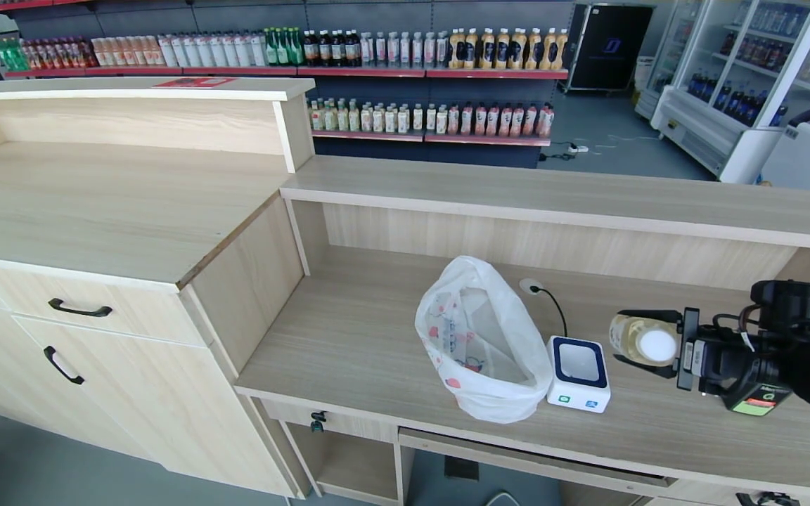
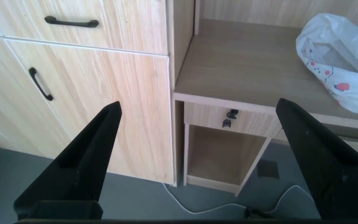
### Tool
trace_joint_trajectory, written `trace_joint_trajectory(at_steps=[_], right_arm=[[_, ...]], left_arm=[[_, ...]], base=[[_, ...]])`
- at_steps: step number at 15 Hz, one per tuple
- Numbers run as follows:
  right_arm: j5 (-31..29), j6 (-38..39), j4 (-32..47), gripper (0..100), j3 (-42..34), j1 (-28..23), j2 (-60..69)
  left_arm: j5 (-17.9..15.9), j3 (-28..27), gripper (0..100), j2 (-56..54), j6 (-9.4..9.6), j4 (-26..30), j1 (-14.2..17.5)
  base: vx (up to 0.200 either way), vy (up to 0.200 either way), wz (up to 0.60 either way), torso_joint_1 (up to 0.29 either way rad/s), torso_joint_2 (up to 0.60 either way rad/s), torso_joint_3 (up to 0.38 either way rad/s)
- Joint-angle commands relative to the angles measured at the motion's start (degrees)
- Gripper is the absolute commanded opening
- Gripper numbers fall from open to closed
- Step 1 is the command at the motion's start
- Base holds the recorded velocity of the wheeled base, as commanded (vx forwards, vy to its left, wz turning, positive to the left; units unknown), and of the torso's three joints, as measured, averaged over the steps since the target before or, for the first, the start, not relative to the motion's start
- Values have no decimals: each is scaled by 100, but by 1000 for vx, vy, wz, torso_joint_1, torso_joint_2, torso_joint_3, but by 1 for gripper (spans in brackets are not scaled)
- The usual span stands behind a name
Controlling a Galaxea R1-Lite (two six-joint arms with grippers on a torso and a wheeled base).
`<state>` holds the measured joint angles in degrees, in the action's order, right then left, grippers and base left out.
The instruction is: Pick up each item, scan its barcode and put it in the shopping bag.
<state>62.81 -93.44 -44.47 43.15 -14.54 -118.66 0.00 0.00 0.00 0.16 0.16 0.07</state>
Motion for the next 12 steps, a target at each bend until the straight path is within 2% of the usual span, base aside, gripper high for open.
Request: trace_joint_trajectory(at_steps=[1,12], right_arm=[[4,1,0,0,26,31,-78],[4,36,0,0,185,110,-263]], left_arm=[[0,0,100,9,2,2,1],[0,0,100,9,2,2,1]], base=[[0,0,0,0,0,0],[0,0,0,0,0,0]])
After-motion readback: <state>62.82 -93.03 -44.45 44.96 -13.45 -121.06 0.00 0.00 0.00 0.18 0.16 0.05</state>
